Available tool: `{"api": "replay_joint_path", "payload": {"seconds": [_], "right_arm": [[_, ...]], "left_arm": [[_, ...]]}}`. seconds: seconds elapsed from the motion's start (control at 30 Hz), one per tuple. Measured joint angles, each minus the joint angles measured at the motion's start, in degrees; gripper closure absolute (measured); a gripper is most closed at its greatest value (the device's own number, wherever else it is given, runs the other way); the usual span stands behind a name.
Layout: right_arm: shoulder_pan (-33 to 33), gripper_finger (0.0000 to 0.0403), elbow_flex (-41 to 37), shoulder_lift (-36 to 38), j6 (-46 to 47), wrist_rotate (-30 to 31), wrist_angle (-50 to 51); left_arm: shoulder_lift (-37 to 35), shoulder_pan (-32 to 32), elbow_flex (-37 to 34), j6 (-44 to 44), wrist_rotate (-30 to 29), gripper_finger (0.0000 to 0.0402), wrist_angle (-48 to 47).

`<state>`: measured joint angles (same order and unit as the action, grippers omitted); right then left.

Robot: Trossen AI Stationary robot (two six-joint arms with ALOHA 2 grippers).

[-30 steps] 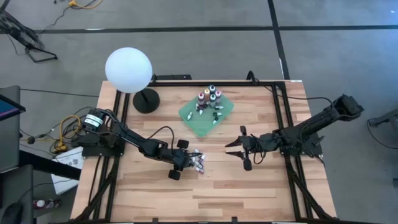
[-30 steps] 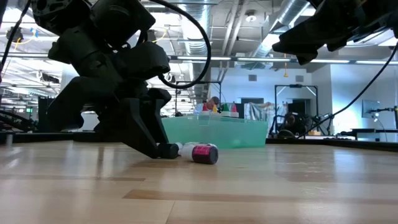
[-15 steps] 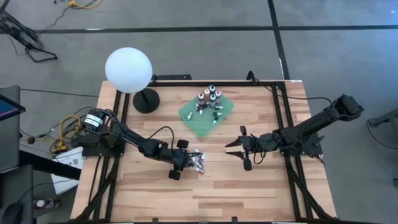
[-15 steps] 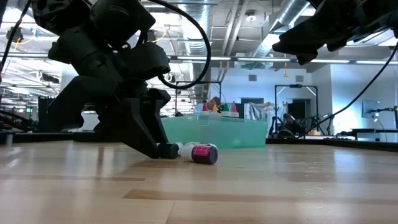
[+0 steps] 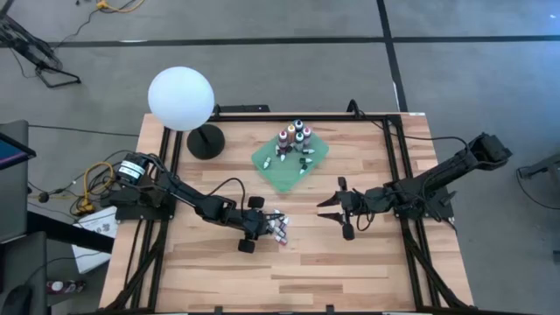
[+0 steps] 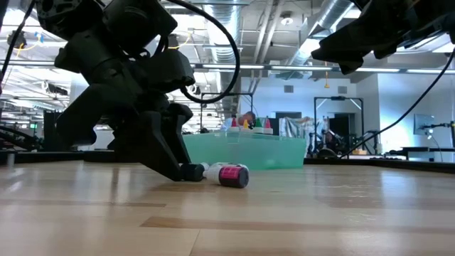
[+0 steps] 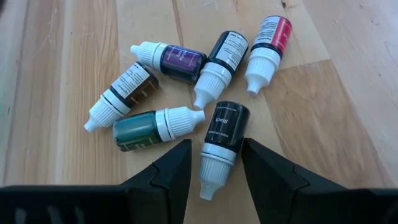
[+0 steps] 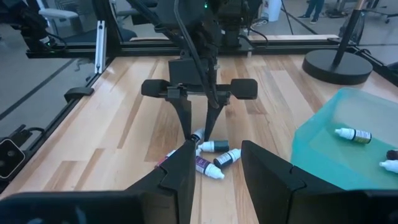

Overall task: Pick & Place food coloring
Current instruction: Put the black food coloring bottle into the green bin

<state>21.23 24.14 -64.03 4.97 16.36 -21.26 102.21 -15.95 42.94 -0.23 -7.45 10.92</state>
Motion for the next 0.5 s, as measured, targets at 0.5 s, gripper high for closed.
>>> {"api": "replay_joint_path", "payload": {"seconds": [0.5], "right_arm": [[0.0,0.0282,0.0,0.0,0.07,0.0,-0.02]], "left_arm": [[0.02,-0.09,-0.04,1.27,0.73,0.0263,0.11]]}}
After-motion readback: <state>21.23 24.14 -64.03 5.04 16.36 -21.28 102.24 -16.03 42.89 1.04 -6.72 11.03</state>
